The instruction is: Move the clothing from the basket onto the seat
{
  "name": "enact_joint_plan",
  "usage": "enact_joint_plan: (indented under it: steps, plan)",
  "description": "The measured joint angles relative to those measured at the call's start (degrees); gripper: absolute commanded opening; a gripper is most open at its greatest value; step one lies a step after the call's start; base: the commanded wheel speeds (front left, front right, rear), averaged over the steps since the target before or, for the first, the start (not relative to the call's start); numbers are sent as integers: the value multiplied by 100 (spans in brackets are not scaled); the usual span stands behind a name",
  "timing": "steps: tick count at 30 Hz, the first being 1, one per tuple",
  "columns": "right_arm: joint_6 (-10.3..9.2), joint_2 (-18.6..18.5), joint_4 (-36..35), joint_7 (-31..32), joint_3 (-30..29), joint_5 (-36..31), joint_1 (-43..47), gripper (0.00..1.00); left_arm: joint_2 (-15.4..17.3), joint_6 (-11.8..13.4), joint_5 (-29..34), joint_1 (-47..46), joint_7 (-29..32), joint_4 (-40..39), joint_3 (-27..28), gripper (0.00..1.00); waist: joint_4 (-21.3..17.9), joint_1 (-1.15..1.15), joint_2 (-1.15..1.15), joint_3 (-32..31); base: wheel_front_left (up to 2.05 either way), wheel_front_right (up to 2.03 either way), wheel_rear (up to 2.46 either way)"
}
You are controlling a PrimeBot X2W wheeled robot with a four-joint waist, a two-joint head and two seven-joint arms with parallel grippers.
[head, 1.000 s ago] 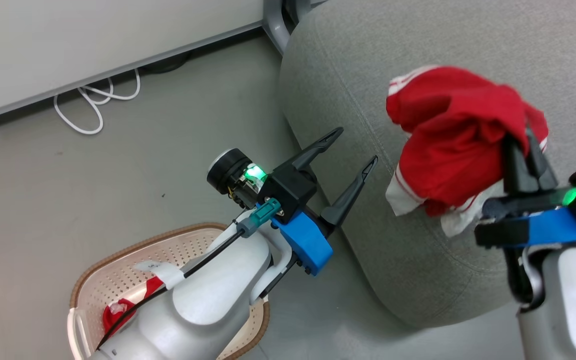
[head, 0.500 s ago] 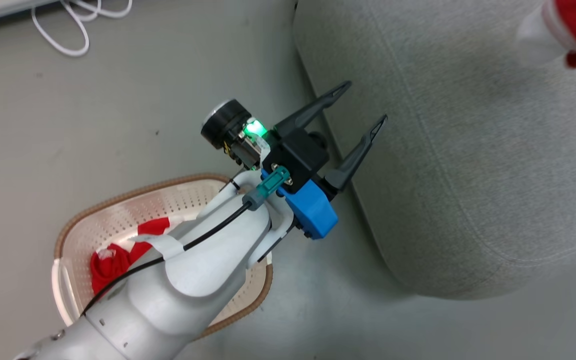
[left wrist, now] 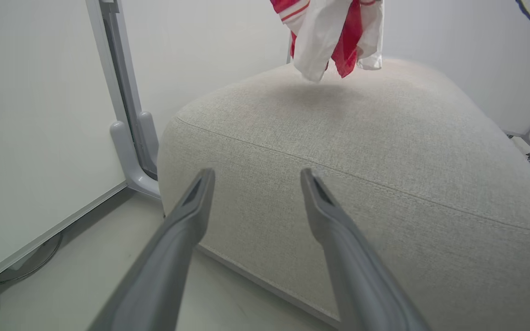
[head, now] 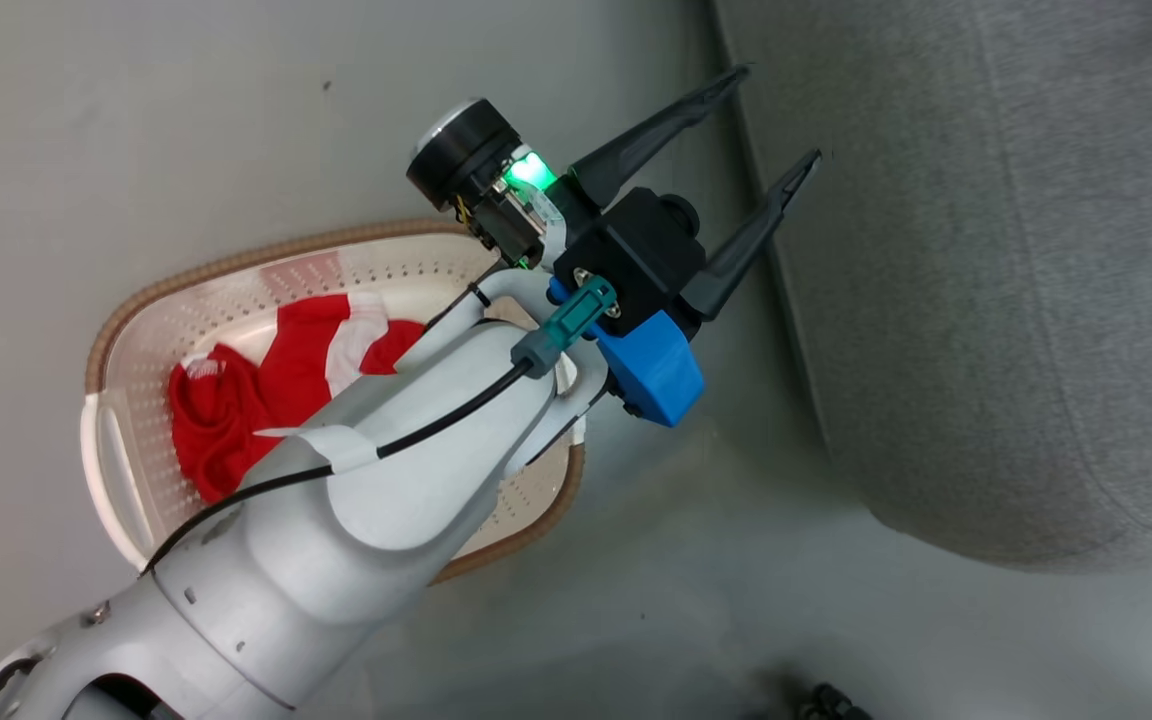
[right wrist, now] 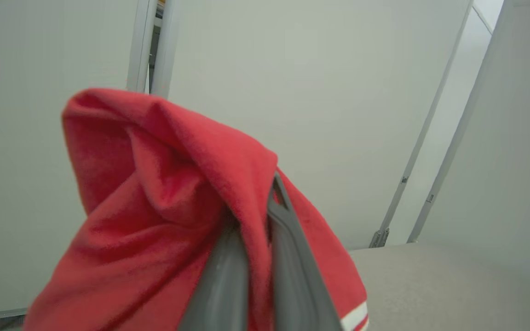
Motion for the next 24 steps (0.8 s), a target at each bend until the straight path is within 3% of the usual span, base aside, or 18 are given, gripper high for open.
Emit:
enact_joint_plan:
  steps: [9, 16, 17, 18, 19, 24]
  plan:
    - [0, -69, 1555, 0, -69, 52, -23, 0, 49, 46, 37, -69, -27, -26, -35, 100, 237, 0, 0, 407, 0, 0, 0]
    - [0, 51, 2212, -1, -23, 105, 361, 0, 12, 52, 15, -76, -123, 40, -58, 100, 278, -1, 0, 290, 0, 0, 0]
    - [0, 56, 2305, 1, 24, 105, 406, 10, 9, 52, 1, -75, -134, 60, -63, 100, 276, -1, 0, 258, 0, 0, 0]
    - [1, 78, 2374, 0, 42, 116, 435, 46, 10, 52, -3, -74, -152, 82, -63, 100, 272, -1, 0, 222, 0, 0, 0]
    - [0, 103, 2416, 0, 55, 165, 451, 100, 13, 52, -16, -70, -176, 109, -63, 100, 264, -1, 0, 180, 0, 0, 0]
    - [0, 127, 2374, 0, 259, 149, 738, 100, 2, 54, -113, 79, -293, 199, -48, 100, 214, -1, 0, -114, 0, 0, 0]
